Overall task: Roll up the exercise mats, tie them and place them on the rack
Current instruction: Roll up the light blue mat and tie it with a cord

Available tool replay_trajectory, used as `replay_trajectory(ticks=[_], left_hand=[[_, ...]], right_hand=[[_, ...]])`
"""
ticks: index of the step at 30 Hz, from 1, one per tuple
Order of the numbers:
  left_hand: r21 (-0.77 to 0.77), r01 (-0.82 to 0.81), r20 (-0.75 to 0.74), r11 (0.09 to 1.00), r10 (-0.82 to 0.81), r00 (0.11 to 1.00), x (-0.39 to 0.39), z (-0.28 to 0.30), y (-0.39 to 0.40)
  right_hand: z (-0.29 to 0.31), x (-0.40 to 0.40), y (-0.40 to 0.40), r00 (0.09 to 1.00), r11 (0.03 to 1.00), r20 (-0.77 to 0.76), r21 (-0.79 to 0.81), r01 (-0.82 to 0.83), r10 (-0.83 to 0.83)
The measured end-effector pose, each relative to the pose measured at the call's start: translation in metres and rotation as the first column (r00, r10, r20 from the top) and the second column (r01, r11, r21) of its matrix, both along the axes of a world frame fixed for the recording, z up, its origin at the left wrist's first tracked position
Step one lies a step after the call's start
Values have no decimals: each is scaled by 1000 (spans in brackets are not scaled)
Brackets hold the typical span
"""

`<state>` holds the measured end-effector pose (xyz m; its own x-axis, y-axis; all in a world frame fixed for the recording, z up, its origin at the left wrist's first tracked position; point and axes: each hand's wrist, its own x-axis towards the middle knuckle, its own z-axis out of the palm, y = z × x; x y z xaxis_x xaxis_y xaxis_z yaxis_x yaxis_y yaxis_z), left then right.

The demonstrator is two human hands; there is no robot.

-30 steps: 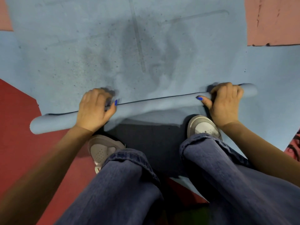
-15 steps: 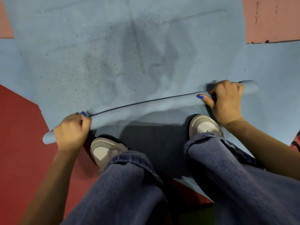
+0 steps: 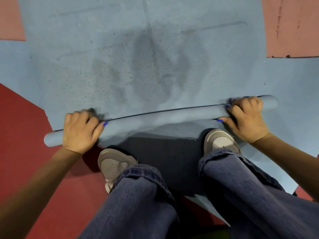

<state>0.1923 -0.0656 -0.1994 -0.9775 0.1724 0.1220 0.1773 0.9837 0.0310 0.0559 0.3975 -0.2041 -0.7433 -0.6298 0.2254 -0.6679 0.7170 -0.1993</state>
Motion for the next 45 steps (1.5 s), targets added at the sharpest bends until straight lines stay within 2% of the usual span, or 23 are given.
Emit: replay_trajectory(ticks=[2, 4, 6, 9, 15, 18, 20, 23, 27, 29, 33, 36, 37, 39, 41, 45], left_hand=[[-2, 189, -14, 982, -189, 982, -3, 1, -7], [4, 265, 31, 964, -265, 964, -6, 2, -13], [16, 231, 62, 973, -231, 971, -8, 3, -16], [22, 146, 11, 989, -146, 989, -5, 8, -16], [-7, 161, -22, 987, -161, 987, -12, 17, -17], [-21, -58, -2, 998, 58, 998, -10, 17, -7], [-56, -233, 9, 971, 234, 972, -9, 17, 4], [-16, -472, 54, 881, 472, 880, -17, 13, 24], [98, -663, 132, 742, 650, 748, -32, 8, 35], [88, -674, 112, 734, 665, 739, -43, 8, 31], [116, -699, 202, 706, 672, 713, -63, 13, 27], [239, -685, 335, 689, 603, 724, -66, 23, 21], [262, -655, 369, 709, 554, 746, -65, 25, 17], [222, -552, 359, 804, 459, 813, -59, 26, 11], [215, -508, 327, 834, 429, 842, -56, 22, 8], [277, -569, 343, 775, 473, 811, -65, 27, 11]], right_hand=[[1, -1, -2, 1000, 1000, -21, 26, -9, 9], [2, -4, -1, 998, 998, -58, 58, -16, 19], [3, -6, -2, 998, 998, -59, 63, -25, 29], [5, -8, -4, 999, 999, -31, 46, -29, 30], [12, -24, -11, 998, 996, -57, 86, 16, -11], [15, -40, -20, 995, 992, -42, 88, 90, -86], [16, -52, -27, 991, 984, -57, 122, 127, -120], [18, -69, -38, 985, 973, -51, 155, 173, -167], [20, -82, -44, 994, 985, -98, 164, 58, -42], [19, -87, -45, 996, 989, -92, 146, 17, -3], [18, -99, -48, 996, 988, -80, 155, -21, 33], [15, -104, -48, 992, 987, -102, 148, -56, 72], [15, -106, -48, 991, 987, -104, 145, -73, 89], [16, -111, -49, 991, 986, -86, 139, -92, 104], [20, -115, -51, 996, 989, -36, 123, -79, 84], [25, -114, -56, 999, 997, 35, 78, 25, -28]])
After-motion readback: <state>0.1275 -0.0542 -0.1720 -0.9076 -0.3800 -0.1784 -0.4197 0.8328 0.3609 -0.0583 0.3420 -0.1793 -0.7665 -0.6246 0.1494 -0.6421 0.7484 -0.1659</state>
